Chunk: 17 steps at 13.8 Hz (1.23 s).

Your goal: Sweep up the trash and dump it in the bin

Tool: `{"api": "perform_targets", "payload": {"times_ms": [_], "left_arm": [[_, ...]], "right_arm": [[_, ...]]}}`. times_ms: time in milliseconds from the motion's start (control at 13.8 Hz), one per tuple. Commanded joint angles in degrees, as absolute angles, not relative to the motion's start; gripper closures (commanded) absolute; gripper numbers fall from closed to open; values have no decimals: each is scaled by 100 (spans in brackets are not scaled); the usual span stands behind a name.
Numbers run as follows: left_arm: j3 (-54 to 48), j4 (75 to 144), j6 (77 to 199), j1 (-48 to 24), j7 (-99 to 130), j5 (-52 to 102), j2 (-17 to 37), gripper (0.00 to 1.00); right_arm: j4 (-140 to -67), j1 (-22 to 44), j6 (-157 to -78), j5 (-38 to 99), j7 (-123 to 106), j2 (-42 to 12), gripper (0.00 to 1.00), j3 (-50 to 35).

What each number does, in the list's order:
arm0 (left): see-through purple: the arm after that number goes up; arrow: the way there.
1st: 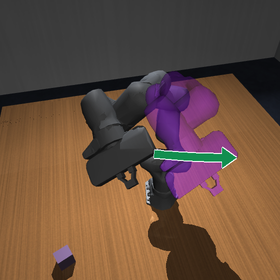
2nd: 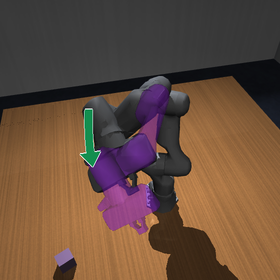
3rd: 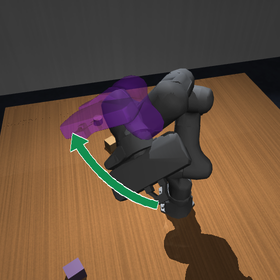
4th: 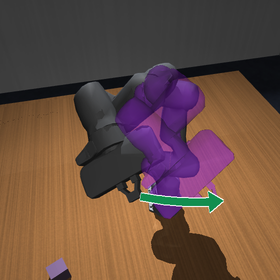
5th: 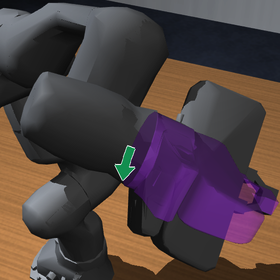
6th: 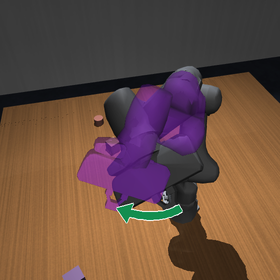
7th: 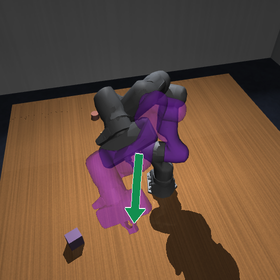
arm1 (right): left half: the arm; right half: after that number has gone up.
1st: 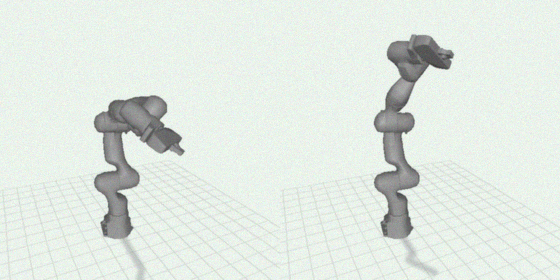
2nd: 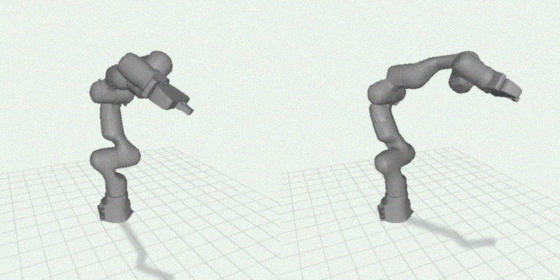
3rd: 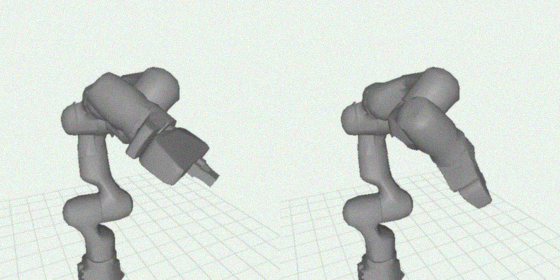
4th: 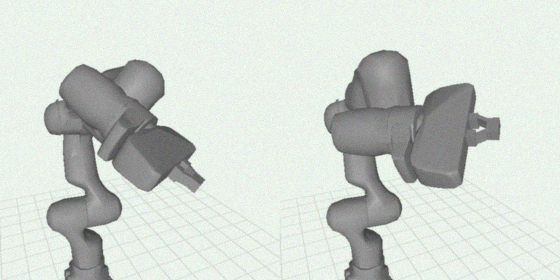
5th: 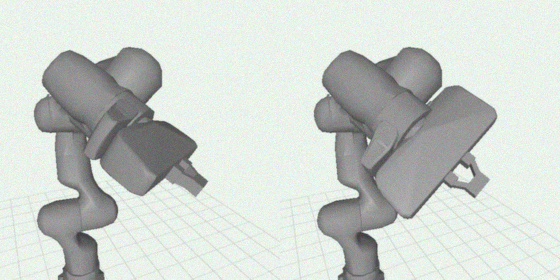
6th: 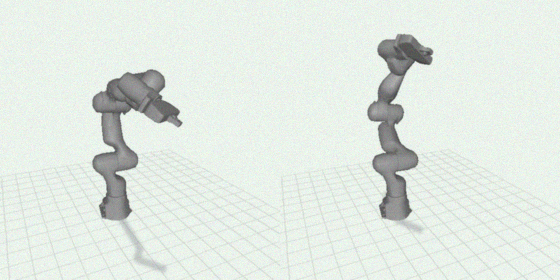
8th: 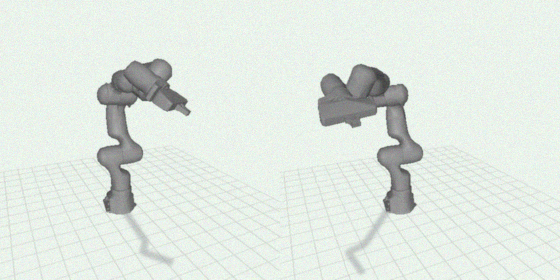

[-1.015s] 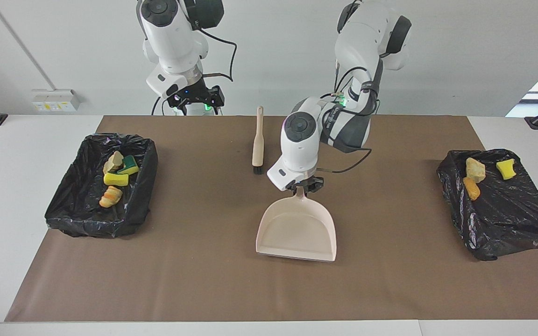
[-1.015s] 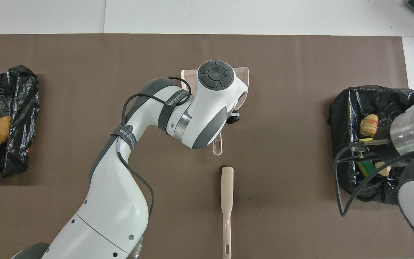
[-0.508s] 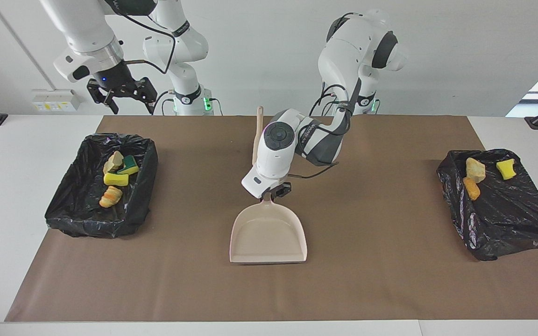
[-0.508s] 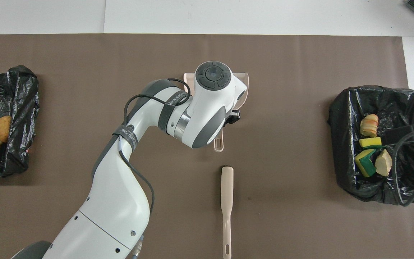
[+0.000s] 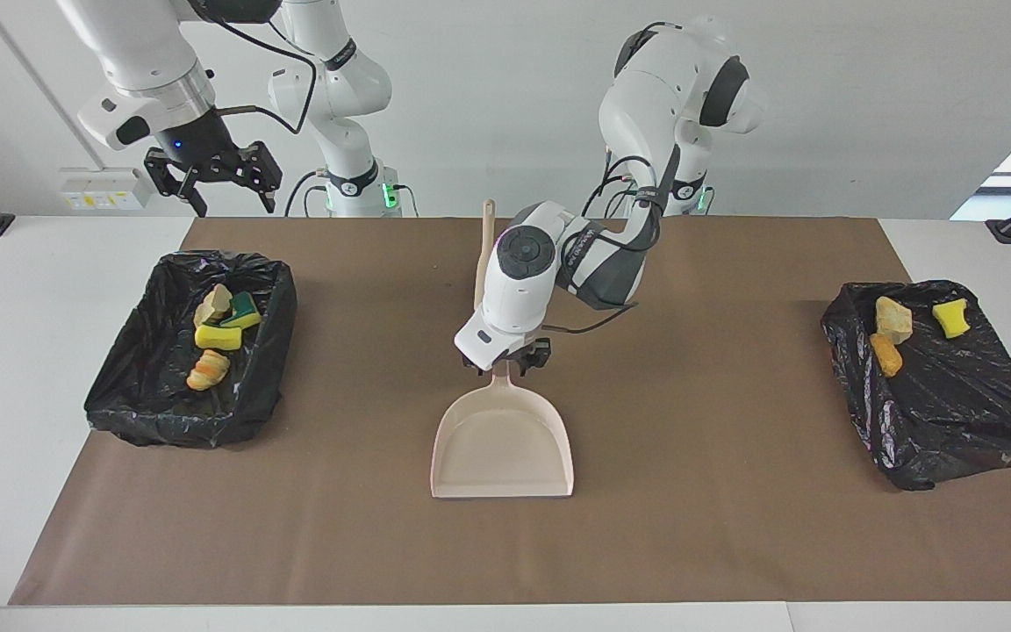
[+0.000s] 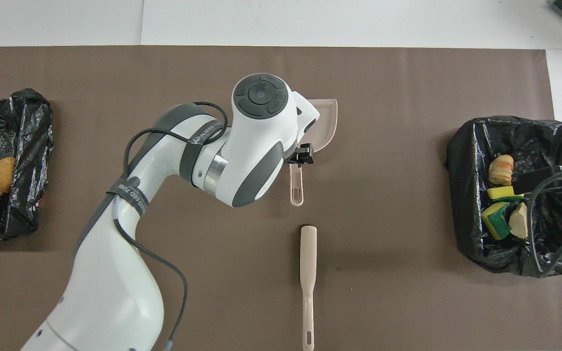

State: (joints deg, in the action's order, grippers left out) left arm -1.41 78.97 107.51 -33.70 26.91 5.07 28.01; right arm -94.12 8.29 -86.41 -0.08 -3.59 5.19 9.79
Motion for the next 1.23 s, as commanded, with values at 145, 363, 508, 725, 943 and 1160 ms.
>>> {"api": "perform_targets", "payload": {"times_ms": [145, 363, 508, 725, 943, 1160], "left_arm": [[-149, 10438, 10784, -2445, 1653, 176, 312, 0], [-149, 10785, 10329, -1812, 1600, 167, -429, 0], [-149, 10732, 10056, -1522, 1102, 167, -702, 0], [-141, 10119, 9250, -1038, 99, 167, -932, 0], [-132, 8977, 8317, -643, -367, 115, -626, 0], [-88, 8010, 7596, -554, -747, 0, -107, 0]], "right_arm": [[-9053, 590, -8306, -114, -510, 343, 0, 879], [-8833, 440, -8085, -36, -518, 351, 0, 800], [-8859, 439, -8103, -35, -519, 378, 0, 782], [-8912, 439, -8130, -26, -492, 404, 0, 782], [-8912, 457, -8130, -26, -501, 404, 0, 791], [-8903, 448, -8130, -26, -510, 396, 0, 782]]}}
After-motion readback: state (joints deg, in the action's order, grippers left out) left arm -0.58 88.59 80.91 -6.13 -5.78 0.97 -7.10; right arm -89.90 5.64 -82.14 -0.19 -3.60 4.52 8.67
